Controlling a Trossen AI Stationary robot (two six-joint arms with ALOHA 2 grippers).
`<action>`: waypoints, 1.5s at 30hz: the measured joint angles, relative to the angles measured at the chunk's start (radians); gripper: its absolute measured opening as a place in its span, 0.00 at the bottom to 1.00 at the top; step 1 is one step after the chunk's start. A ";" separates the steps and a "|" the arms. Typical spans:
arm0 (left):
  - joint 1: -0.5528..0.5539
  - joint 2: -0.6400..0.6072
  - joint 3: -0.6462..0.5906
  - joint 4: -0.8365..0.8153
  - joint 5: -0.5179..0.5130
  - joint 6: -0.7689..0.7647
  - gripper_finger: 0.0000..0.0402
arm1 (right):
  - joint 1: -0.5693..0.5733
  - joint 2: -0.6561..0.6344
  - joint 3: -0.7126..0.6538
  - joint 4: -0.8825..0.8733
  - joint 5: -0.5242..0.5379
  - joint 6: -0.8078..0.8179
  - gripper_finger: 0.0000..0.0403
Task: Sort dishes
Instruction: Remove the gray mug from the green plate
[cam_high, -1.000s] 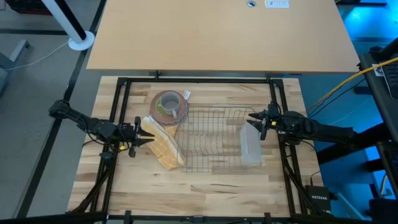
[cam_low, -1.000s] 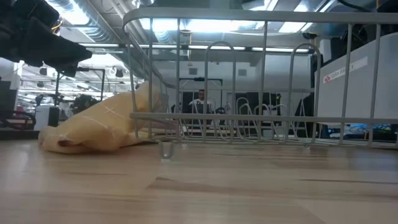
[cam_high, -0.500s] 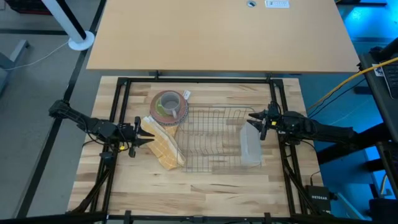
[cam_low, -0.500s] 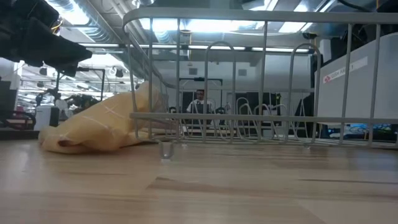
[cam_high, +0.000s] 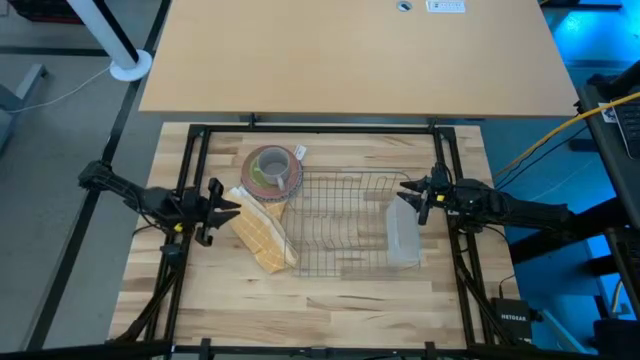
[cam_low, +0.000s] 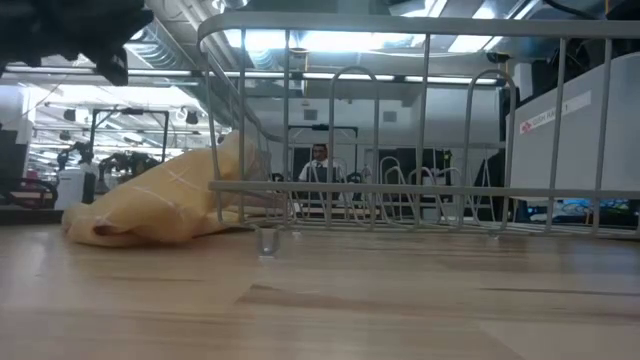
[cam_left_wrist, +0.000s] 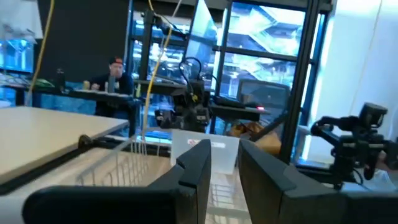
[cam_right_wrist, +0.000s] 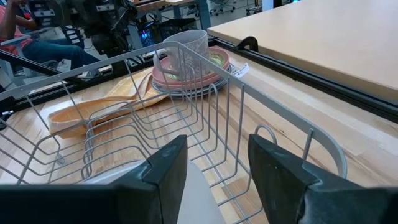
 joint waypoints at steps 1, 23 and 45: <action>0.005 0.000 0.000 0.008 0.000 -0.001 0.18 | 0.000 0.000 0.000 0.000 0.000 0.000 0.43; 0.212 0.354 0.000 0.017 -0.010 -0.549 0.18 | 0.000 0.000 0.000 0.001 0.000 0.000 0.43; 0.343 0.577 0.004 0.131 -0.034 -0.464 0.33 | 0.000 0.000 0.000 0.001 0.000 -0.001 0.43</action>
